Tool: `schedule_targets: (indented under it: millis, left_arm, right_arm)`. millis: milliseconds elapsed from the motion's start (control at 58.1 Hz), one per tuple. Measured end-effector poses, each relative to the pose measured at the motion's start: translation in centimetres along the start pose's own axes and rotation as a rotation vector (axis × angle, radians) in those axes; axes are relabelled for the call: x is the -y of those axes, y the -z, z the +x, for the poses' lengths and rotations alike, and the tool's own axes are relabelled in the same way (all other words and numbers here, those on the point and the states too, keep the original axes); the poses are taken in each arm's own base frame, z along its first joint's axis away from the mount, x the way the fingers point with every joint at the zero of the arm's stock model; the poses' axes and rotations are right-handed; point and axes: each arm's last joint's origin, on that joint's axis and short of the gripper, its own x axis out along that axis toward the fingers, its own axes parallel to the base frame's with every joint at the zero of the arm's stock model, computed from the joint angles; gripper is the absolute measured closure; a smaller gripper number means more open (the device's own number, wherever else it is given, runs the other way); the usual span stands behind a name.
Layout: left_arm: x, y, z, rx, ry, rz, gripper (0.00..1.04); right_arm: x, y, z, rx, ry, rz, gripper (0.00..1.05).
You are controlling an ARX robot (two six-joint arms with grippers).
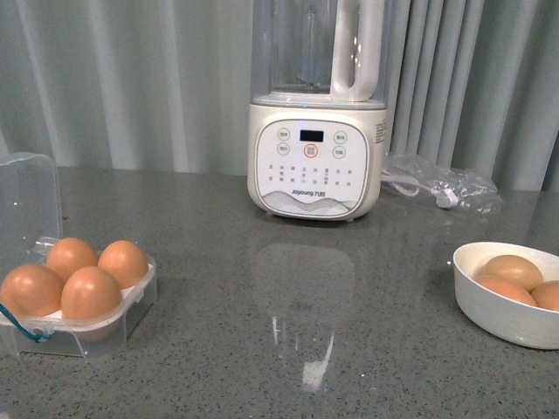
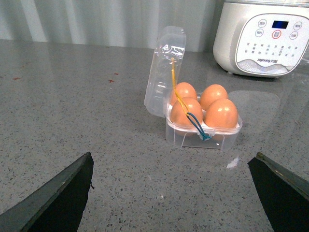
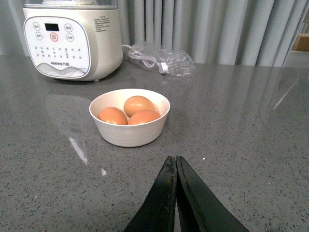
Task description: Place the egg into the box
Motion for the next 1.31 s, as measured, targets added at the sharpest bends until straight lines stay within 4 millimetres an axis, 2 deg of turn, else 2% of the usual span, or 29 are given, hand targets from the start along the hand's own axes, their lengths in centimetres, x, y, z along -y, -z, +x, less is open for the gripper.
schedule_targets:
  millis: [69,224,361,551,620,1050,1067,1136,1205,1308]
  left_arm:
    - [0.0,0.0,0.0,0.0,0.0,0.0,0.07]
    - [0.0,0.0,0.0,0.0,0.0,0.0,0.07]
    - [0.0,0.0,0.0,0.0,0.0,0.0,0.07]
    - [0.0,0.0,0.0,0.0,0.0,0.0,0.07]
    - [0.0,0.0,0.0,0.0,0.0,0.0,0.07]
    - [0.0,0.0,0.0,-0.004,-0.007,-0.005,0.07]
    - [0.0,0.1,0.1,-0.022,-0.015,-0.015,0.07]
    - [0.1,0.3,0.2,-0.291,-0.179,-0.102,0.07]
    - [0.1,0.8,0.2,-0.482,-0.303,-0.126,0.07]
    - [0.2,1.4,0.2,-0.547,-0.35,-0.185,0.07]
  right_arm:
    - [0.0,0.0,0.0,0.0,0.0,-0.001,1.01]
    - [0.0,0.0,0.0,0.0,0.0,0.0,0.77]
    - [0.0,0.0,0.0,0.0,0.0,0.0,0.43]
    - [0.0,0.0,0.0,0.0,0.0,0.0,0.05]
    - [0.0,0.0,0.0,0.0,0.0,0.001,0.08]
    - [0.0,0.0,0.0,0.0,0.0,0.001,0.07]
    - [0.0,0.0,0.0,0.0,0.0,0.001,0.07]
    - [0.0,0.0,0.0,0.0,0.0,0.001,0.07]
    - [0.0,0.0,0.0,0.0,0.0,0.001,0.07]
    - [0.0,0.0,0.0,-0.001,0.0,0.001,0.07]
